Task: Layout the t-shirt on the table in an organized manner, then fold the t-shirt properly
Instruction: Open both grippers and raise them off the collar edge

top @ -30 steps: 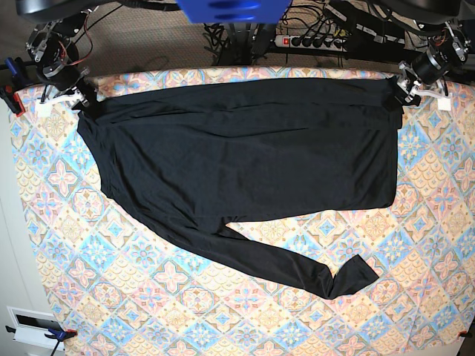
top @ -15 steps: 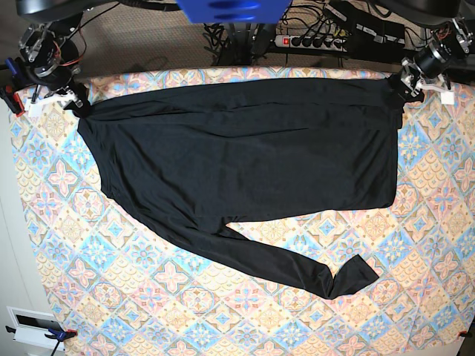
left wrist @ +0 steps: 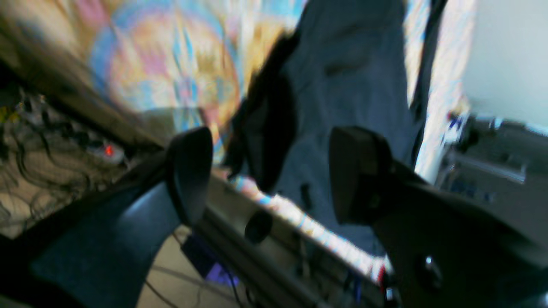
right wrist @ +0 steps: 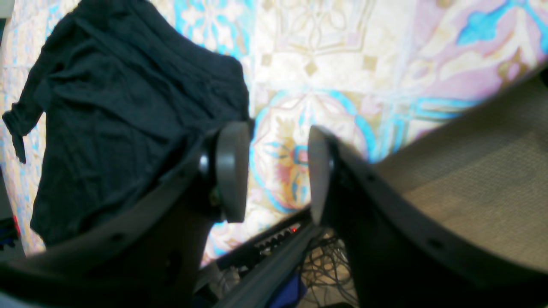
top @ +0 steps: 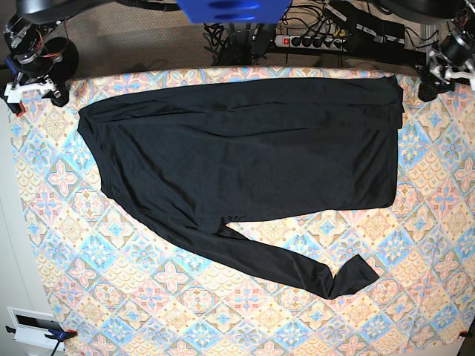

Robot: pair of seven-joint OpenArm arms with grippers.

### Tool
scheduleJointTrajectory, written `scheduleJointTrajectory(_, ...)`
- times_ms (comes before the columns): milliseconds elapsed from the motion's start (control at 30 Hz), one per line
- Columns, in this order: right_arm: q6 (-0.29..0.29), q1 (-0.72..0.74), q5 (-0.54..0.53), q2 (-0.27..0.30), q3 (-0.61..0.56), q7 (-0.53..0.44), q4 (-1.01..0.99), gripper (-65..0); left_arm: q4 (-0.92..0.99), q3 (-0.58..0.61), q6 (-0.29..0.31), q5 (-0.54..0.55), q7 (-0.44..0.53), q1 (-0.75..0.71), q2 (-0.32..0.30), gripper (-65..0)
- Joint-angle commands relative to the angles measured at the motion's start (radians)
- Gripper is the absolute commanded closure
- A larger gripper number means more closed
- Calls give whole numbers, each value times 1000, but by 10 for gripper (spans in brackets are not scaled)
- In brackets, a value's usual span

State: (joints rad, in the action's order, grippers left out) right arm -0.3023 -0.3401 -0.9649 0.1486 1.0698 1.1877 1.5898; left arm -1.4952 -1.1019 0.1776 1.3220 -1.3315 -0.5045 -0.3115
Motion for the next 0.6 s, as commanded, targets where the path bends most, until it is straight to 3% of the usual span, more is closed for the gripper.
scheduleJointTrajectory(0,-5,-7,-16,21,19,-12,28,-221,-15,-36,4,20,5,-12,-19,-412)
scheduleJointTrajectory(133,-5,-6,-15,29,25,-15,65,-221,-15,-123,4,18,7,-7,-58,-412)
scheduleJointTrajectory(333,-7,32,-12,99,19,-16,133,-221,-17,-257,4,15,8,25,-85,-412)
scheduleJointTrajectory(567,-10,161,94,102,-13,-12,140,-221,-17,-264,4,-32,7,112,-148,-412)
